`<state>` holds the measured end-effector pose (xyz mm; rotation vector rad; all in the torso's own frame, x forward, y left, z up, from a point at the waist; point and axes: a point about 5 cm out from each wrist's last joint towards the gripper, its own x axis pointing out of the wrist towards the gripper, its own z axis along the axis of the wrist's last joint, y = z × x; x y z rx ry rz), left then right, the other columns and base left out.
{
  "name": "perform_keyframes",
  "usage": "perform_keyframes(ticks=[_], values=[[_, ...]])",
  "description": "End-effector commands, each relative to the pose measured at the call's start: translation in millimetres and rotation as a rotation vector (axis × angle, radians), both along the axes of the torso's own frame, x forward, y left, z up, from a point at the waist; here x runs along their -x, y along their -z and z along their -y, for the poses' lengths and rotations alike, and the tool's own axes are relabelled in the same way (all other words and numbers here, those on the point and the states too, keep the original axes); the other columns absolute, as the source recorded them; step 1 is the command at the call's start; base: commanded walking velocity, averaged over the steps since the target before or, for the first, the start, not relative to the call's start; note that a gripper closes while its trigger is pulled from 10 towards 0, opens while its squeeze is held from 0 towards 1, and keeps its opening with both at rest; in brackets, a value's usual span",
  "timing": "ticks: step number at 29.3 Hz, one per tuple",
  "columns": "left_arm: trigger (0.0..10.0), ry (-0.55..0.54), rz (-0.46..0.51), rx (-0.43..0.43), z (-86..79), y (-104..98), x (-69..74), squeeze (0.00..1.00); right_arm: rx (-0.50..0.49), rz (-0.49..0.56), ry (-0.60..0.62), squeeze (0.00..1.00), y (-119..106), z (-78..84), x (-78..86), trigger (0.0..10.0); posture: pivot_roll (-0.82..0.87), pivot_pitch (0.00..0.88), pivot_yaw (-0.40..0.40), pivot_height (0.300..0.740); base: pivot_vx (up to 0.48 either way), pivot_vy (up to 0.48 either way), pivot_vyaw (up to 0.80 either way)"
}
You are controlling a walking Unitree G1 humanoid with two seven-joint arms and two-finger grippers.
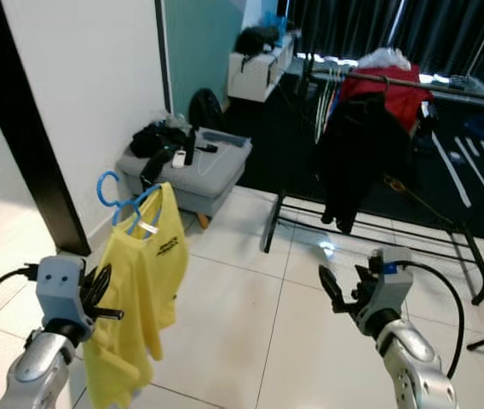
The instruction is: Hang hanger
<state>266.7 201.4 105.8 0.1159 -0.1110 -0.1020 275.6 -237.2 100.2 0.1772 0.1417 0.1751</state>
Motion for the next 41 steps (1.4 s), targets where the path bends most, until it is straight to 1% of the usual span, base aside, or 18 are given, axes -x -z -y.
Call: perform_keyframes(ticks=[1,2,3,4,5,7,8,11,13,14,19,20,24,28,31,35,38,41], values=[[10.0,0.101,0.097,0.008,15.3,-19.1,-1.6,0.00,-0.069,0.052,0.007,0.00,-8.9,-1.3,-4.9,10.0,-0.04,0.000,-0.097,0.740,0.000,0.000,0.00],[10.0,0.125,0.108,0.016,18.9,-22.5,-1.6,0.00,-0.099,0.066,0.003,0.00,-12.0,-2.6,-6.7,10.0,-0.03,0.000,-0.097,0.740,0.000,0.000,0.00],[10.0,0.177,0.138,0.028,25.4,-32.0,-2.0,0.00,-0.195,0.108,-0.003,0.00,-21.2,-4.8,-11.8,10.0,-0.03,0.000,-0.096,0.740,0.000,0.000,0.00],[10.0,0.196,0.149,0.031,27.7,-35.7,-2.1,0.00,-0.237,0.124,-0.005,0.00,-24.9,-5.5,-13.8,10.0,-0.03,0.000,-0.096,0.740,0.000,0.000,0.00],[10.0,0.209,0.156,0.033,29.1,-38.1,-2.1,0.00,-0.265,0.135,-0.007,0.00,-27.3,-6.0,-15.1,10.0,-0.03,0.000,-0.096,0.740,0.000,0.000,0.00],[10.0,0.215,0.158,0.034,29.7,-39.1,-2.0,0.00,-0.277,0.139,-0.008,0.00,-28.3,-6.2,-15.6,10.0,-0.03,0.000,-0.096,0.740,0.000,0.000,0.00],[10.0,0.253,0.187,0.040,35.9,-49.6,-2.5,0.00,-0.354,0.186,-0.040,0.00,-39.8,-9.1,-20.5,10.0,-0.03,0.000,-0.093,0.740,0.000,0.000,0.00],[10.0,0.271,0.202,0.044,39.0,-55.2,-2.5,0.00,-0.396,0.211,-0.061,0.00,-46.0,-10.9,-22.8,10.0,-0.03,0.000,-0.093,0.740,0.000,0.000,0.00],[10.0,0.315,0.245,0.046,47.8,-70.5,-1.3,0.00,-0.462,0.277,-0.111,0.00,-63.2,-17.8,-31.6,10.0,-0.03,0.000,-0.089,0.740,0.000,0.000,0.00],[10.0,0.330,0.258,0.046,50.8,-75.3,-0.3,0.00,-0.473,0.297,-0.127,0.00,-68.7,-20.5,-34.5,10.0,-0.03,0.000,-0.089,0.740,0.000,0.000,0.00],[10.0,0.372,0.279,0.035,56.5,-86.3,3.9,0.00,-0.484,0.328,-0.152,0.00,-79.7,-27.3,-42.3,10.0,-0.03,0.000,-0.087,0.740,0.000,0.000,0.00],[10.0,0.418,0.301,0.032,61.4,-96.3,9.3,0.00,-0.481,0.342,-0.159,0.00,-86.9,-31.6,-49.7,10.0,-0.02,0.000,-0.089,0.740,0.000,0.000,0.00],[10.0,0.474,0.313,0.034,67.5,-105.3,16.9,0.00,-0.475,0.364,-0.182,0.00,-97.8,-35.2,-56.5,10.0,-0.01,0.000,-0.096,0.740,0.000,0.000,0.00],[10.0,0.482,0.314,0.029,69.2,-107.4,19.5,0.00,-0.468,0.384,-0.198,0.00,-105.6,-37.4,-60.3,10.0,-0.01,0.000,-0.098,0.740,0.000,0.000,0.00],[10.0,0.491,0.309,0.026,72.0,-109.1,23.2,0.00,-0.438,0.427,-0.247,0.00,-122.9,-48.3,-67.4,10.0,0.00,0.000,-0.101,0.740,0.000,0.000,0.00],[10.0,0.498,0.300,0.026,74.2,-110.3,25.7,0.00,-0.388,0.449,-0.273,0.00,-132.7,-58.9,-73.6,10.0,0.00,0.000,-0.107,0.740,0.000,0.000,0.00],[10.0,0.501,0.297,0.031,75.7,-111.8,27.5,0.00,-0.349,0.453,-0.263,0.00,-137.5,-63.8,-78.2,10.0,0.00,0.000,-0.109,0.740,0.000,0.000,0.00],[10.0,0.503,0.296,0.034,76.6,-112.3,28.4,0.00,-0.330,0.440,-0.234,0.00,-138.0,-64.0,-81.7,10.0,0.00,0.000,-0.111,0.740,0.000,0.000,0.00]])
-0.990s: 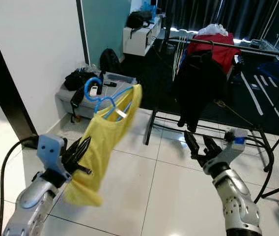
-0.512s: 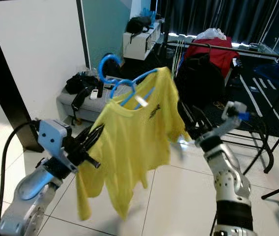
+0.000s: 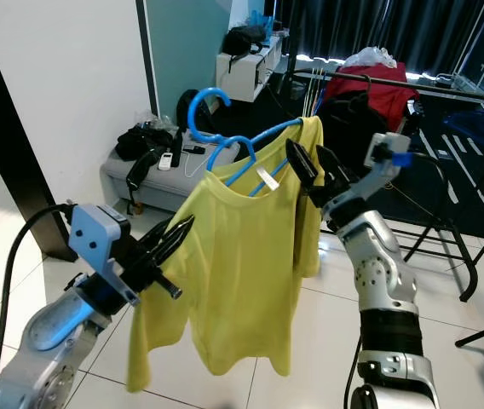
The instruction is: Hang hanger
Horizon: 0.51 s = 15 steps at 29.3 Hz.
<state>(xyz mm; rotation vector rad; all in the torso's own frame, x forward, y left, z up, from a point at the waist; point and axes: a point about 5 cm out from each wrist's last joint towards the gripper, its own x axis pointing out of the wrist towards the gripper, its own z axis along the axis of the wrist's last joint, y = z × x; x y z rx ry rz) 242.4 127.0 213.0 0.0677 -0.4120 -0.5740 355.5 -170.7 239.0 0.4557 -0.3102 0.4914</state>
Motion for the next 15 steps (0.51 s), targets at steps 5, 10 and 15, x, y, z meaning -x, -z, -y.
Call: perform_keyframes(ticks=[5,10,15], values=[[10.0,0.017,0.020,0.012,4.1,-5.7,5.5,0.00,0.015,-0.015,0.107,0.00,-4.6,5.9,-9.1,5.1,0.00,0.000,-0.112,0.740,0.000,0.000,0.00],[10.0,0.017,0.016,0.013,4.6,-5.9,5.8,0.00,0.016,-0.005,0.124,0.00,-6.7,7.6,-10.4,0.0,0.00,0.000,-0.112,0.740,0.000,0.000,0.00],[10.0,0.015,0.009,0.014,4.7,-5.1,5.4,0.00,0.020,0.000,0.122,0.00,-7.0,7.9,-11.5,0.0,0.00,0.000,-0.112,0.740,0.000,0.000,0.00]])
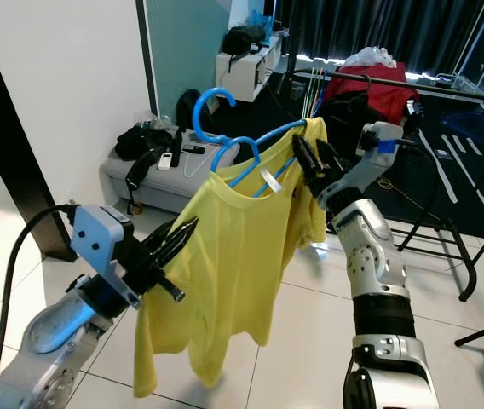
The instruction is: Hang hanger
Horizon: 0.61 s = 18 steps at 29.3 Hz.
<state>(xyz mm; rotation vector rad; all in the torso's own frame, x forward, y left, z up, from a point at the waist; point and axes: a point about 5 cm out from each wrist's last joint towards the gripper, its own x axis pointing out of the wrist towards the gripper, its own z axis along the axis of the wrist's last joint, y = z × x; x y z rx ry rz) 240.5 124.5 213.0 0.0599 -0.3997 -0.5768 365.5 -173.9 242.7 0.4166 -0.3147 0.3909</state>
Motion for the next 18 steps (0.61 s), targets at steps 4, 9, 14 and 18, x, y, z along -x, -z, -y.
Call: perform_keyframes(ticks=[4,9,14,18], values=[[10.0,0.009,0.020,0.013,2.3,-4.7,3.4,0.00,0.001,0.011,0.016,0.00,-2.9,3.7,-2.3,0.0,0.00,0.000,-0.113,0.740,0.000,0.000,0.00],[10.0,0.006,0.019,0.014,2.7,-4.0,2.2,0.00,0.007,0.008,0.008,0.00,-2.8,1.8,-3.6,0.0,0.00,0.000,-0.115,0.740,0.000,0.000,0.00],[10.0,0.002,0.015,0.012,2.7,-2.5,0.3,0.00,0.015,0.009,-0.005,0.00,-3.8,0.2,-4.6,0.0,-0.01,0.000,-0.114,0.740,0.000,0.000,0.00],[10.0,0.000,0.007,0.005,2.9,0.3,-0.8,0.00,0.033,0.023,-0.069,0.00,-4.6,-8.2,-1.1,0.0,-0.01,0.000,-0.113,0.740,0.000,0.000,0.00]])
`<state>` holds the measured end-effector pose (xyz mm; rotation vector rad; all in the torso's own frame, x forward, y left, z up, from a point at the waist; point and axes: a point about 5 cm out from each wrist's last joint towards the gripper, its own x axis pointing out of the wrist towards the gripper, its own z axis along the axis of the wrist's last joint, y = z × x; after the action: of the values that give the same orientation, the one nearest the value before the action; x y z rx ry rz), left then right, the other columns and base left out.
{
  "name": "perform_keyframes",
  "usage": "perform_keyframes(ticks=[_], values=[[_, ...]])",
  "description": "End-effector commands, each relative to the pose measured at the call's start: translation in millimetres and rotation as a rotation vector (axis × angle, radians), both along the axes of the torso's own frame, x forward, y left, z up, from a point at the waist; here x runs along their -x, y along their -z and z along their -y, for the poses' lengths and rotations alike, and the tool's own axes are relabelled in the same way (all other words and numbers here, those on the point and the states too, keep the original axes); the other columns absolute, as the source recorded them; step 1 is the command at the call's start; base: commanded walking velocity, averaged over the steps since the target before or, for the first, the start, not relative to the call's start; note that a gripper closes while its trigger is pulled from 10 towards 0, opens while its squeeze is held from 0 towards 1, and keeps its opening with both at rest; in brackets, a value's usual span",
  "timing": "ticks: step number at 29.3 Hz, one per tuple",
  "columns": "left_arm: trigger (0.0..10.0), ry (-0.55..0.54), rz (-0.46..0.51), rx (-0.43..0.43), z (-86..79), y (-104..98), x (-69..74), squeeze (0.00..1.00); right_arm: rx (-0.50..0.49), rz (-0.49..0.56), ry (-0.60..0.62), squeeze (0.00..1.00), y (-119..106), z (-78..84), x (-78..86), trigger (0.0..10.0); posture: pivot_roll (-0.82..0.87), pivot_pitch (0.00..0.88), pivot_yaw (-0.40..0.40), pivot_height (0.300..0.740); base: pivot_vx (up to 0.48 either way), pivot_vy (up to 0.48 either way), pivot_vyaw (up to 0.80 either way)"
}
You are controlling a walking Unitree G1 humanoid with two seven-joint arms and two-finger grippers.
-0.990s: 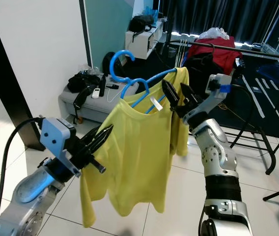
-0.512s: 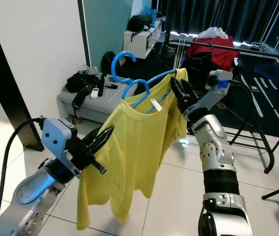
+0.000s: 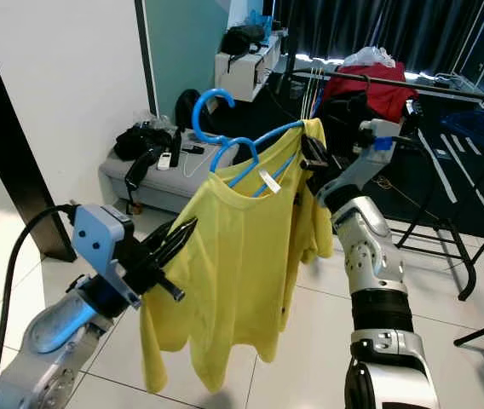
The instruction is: Hang hanger
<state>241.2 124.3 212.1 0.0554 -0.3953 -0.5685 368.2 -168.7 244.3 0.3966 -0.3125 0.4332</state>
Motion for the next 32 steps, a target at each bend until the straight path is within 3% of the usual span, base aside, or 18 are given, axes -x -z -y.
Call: perform_keyframes(ticks=[1,4,10,12,15,19,24,31,32], values=[[10.0,0.007,0.012,0.000,2.7,-0.6,-0.2,0.00,0.008,0.012,-0.032,0.00,-3.1,-3.0,1.7,0.0,-0.01,0.000,-0.113,0.740,0.000,0.000,0.00],[10.0,0.016,-0.002,-0.045,4.1,4.2,-2.3,0.00,0.077,0.051,-0.222,0.00,-4.0,-25.3,16.3,0.0,-0.01,0.000,-0.109,0.740,0.000,0.000,0.00],[10.0,0.028,-0.005,-0.073,2.9,4.7,-4.0,0.00,0.161,0.069,-0.348,0.00,-1.5,-35.3,29.7,0.0,-0.02,0.000,-0.102,0.740,0.000,0.000,0.00],[10.0,0.051,-0.002,-0.125,-1.5,4.1,-6.3,0.00,0.221,0.066,-0.428,0.00,3.6,-37.1,40.4,0.0,-0.02,0.000,-0.100,0.740,0.000,0.000,0.00],[10.0,0.063,-0.002,-0.149,-4.2,3.8,-6.9,0.00,0.233,0.061,-0.440,0.00,5.3,-36.1,42.9,0.0,-0.03,0.000,-0.098,0.740,0.000,0.000,0.00],[10.0,0.112,-0.009,-0.252,-18.0,4.3,-7.0,0.00,0.250,0.048,-0.457,0.00,8.8,-31.2,48.1,0.0,-0.03,0.000,-0.095,0.740,0.000,0.000,0.00],[10.0,0.152,-0.029,-0.419,-51.9,-3.4,-10.7,0.00,0.296,0.012,-0.514,0.00,17.8,-25.2,61.9,0.0,-0.02,0.000,-0.090,0.740,0.000,0.000,0.00],[10.0,0.110,-0.032,-0.416,-63.5,-9.5,-18.1,0.00,0.365,-0.037,-0.543,0.00,32.4,-21.5,72.5,0.0,-0.03,0.000,-0.075,0.740,0.000,0.000,0.00],[10.0,0.089,-0.033,-0.349,-59.2,-8.0,-20.4,0.00,0.414,-0.097,-0.527,0.00,48.5,-21.3,75.5,10.0,-0.03,0.000,-0.073,0.740,0.000,0.000,0.00]])
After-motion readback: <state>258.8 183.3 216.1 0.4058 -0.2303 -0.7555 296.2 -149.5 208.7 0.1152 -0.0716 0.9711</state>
